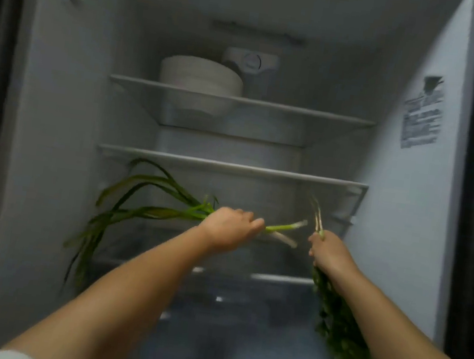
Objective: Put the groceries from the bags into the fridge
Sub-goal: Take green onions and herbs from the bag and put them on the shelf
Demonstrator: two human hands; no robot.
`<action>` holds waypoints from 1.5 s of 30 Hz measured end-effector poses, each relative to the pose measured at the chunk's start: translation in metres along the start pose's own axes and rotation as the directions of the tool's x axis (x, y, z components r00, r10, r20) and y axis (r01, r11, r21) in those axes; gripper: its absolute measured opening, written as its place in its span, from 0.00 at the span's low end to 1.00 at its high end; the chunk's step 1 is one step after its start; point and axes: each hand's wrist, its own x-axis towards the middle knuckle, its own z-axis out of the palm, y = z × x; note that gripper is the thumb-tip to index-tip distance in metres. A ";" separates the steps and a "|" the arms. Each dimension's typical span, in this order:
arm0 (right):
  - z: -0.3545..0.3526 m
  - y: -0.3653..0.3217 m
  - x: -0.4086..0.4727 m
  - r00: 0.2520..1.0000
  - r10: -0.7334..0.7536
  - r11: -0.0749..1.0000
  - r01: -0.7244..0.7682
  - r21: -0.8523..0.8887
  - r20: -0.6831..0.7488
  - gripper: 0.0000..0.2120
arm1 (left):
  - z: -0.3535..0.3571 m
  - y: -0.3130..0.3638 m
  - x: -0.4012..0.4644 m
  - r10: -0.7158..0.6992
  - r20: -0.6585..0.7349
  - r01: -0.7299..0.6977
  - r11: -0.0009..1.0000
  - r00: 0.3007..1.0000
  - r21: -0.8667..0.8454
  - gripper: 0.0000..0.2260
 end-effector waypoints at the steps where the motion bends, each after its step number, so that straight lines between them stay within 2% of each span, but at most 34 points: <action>1: 0.003 0.000 0.013 1.000 0.009 0.999 -0.009 -0.038 0.015 0.17 | 0.010 -0.006 0.016 0.021 0.010 -0.021 0.999 1.000 -0.047 0.10; 3: 0.007 -0.002 0.035 0.999 0.024 0.995 -0.020 -0.101 0.043 0.15 | 0.031 -0.019 0.044 0.036 0.034 -0.031 0.990 0.999 -0.135 0.11; 6: 0.015 0.001 0.066 0.997 0.049 0.989 -0.040 -0.144 0.057 0.10 | 0.074 -0.034 0.079 0.097 -0.046 -0.102 0.986 0.994 -0.131 0.13; 8: 0.020 0.003 0.080 0.993 0.096 0.985 -0.084 -0.154 0.072 0.12 | 0.105 -0.040 0.095 0.087 -0.028 -0.091 0.972 0.996 -0.217 0.15; 12: 0.030 0.013 0.100 0.978 0.146 0.973 -0.115 -0.199 0.149 0.17 | 0.156 -0.042 0.110 0.096 0.208 -0.005 0.917 0.973 -0.400 0.18; 15: 0.037 0.015 0.107 0.967 0.175 0.953 -0.118 -0.279 0.187 0.18 | 0.179 -0.040 0.109 0.120 0.382 0.116 0.834 0.917 -0.539 0.19; 17: 0.040 0.013 0.108 0.963 0.178 0.942 -0.107 -0.317 0.205 0.18 | 0.189 -0.039 0.110 0.131 0.473 0.172 0.821 0.871 -0.545 0.21; 21: 0.041 0.008 0.109 0.961 0.188 0.952 -0.127 -0.278 0.205 0.16 | 0.187 -0.034 0.112 0.074 0.640 0.282 0.855 0.765 -0.436 0.27; 23: 0.040 0.000 0.107 0.965 0.159 0.974 -0.118 -0.195 0.211 0.18 | 0.179 -0.033 0.113 0.044 0.684 0.303 0.875 0.728 -0.379 0.30; 24: 0.039 -0.005 0.105 0.964 0.149 0.985 -0.125 -0.118 0.222 0.19 | 0.176 -0.033 0.113 0.041 0.678 0.317 0.862 0.734 -0.395 0.31; 25: 0.038 -0.012 0.103 0.958 0.152 0.988 -0.149 -0.029 0.243 0.19 | 0.169 -0.032 0.113 0.047 0.640 0.343 0.813 0.767 -0.471 0.31; 26: 0.038 -0.019 0.103 0.949 0.158 0.981 -0.182 0.064 0.273 0.20 | 0.159 -0.031 0.113 0.054 0.582 0.389 0.693 0.811 -0.607 0.29; 27: 0.038 -0.027 0.103 0.939 0.165 0.963 -0.219 0.158 0.301 0.20 | 0.147 -0.029 0.112 0.059 0.534 0.452 0.459 0.843 -0.765 0.27; 28: 0.038 -0.036 0.106 0.933 0.167 0.933 -0.254 0.255 0.317 0.20 | 0.131 -0.025 0.110 0.060 0.510 0.502 0.108 0.858 -0.858 0.26; 29: 0.040 -0.046 0.110 0.933 0.163 0.889 -0.280 0.362 0.320 0.20 | 0.116 -0.021 0.107 0.087 0.513 0.518 -0.242 0.854 -0.820 0.25; 30: 0.042 -0.055 0.115 0.935 0.159 0.821 -0.303 0.484 0.316 0.20 | 0.101 -0.020 0.103 0.129 0.497 0.492 -0.481 0.858 -0.726 0.26; 31: 0.044 -0.064 0.120 0.937 0.157 0.719 -0.325 0.614 0.312 0.21 | 0.087 -0.020 0.098 0.156 0.478 0.471 -0.584 0.865 -0.662 0.26; 32: 0.045 -0.071 0.123 0.938 0.152 0.591 -0.340 0.732 0.312 0.21 | 0.077 -0.021 0.094 0.174 0.458 0.460 -0.613 0.872 -0.642 0.26; 34: 0.051 -0.078 0.127 0.937 0.136 0.290 -0.347 0.892 0.321 0.21 | 0.066 -0.023 0.080 0.165 0.442 0.440 -0.626 0.882 -0.644 0.22; 36: 0.058 -0.079 0.130 0.942 0.118 0.026 -0.318 0.948 0.313 0.20 | 0.057 -0.023 0.071 0.156 0.445 0.428 -0.658 0.882 -0.619 0.15; 37: 0.061 -0.077 0.132 0.942 0.104 -0.056 -0.314 0.948 0.319 0.19 | 0.054 -0.023 0.068 0.166 0.451 0.439 -0.661 0.877 -0.609 0.12; 38: 0.065 -0.073 0.133 0.937 0.096 -0.094 -0.328 0.940 0.336 0.18 | 0.051 -0.023 0.065 0.172 0.470 0.460 -0.644 0.865 -0.611 0.10; 39: 0.068 -0.069 0.134 0.927 0.091 -0.094 -0.355 0.930 0.363 0.18 | 0.051 -0.026 0.063 0.154 0.510 0.488 -0.608 0.846 -0.626 0.08; 40: 0.070 -0.063 0.136 0.913 0.092 -0.046 -0.394 0.918 0.397 0.17 | 0.052 -0.029 0.062 0.119 0.547 0.511 -0.558 0.829 -0.653 0.07; 41: 0.071 -0.056 0.136 0.893 0.097 0.043 -0.444 0.895 0.439 0.16 | 0.055 -0.035 0.060 0.062 0.570 0.531 -0.454 0.819 -0.715 0.07; 42: 0.072 -0.047 0.136 0.868 0.110 0.150 -0.496 0.855 0.484 0.14 | 0.058 -0.043 0.059 -0.003 0.569 0.547 -0.271 0.822 -0.792 0.08; 43: 0.071 -0.038 0.135 0.840 0.124 0.248 -0.542 0.803 0.529 0.12 | 0.061 -0.052 0.058 -0.050 0.553 0.551 -0.046 0.832 -0.833 0.09; 44: 0.069 -0.029 0.134 0.816 0.139 0.328 -0.572 0.752 0.561 0.09 | 0.065 -0.059 0.058 -0.076 0.526 0.530 0.181 0.847 -0.828 0.11; 45: 0.069 -0.020 0.134 0.798 0.156 0.387 -0.592 0.707 0.582 0.08 | 0.069 -0.065 0.059 -0.078 0.505 0.498 0.349 0.860 -0.794 0.13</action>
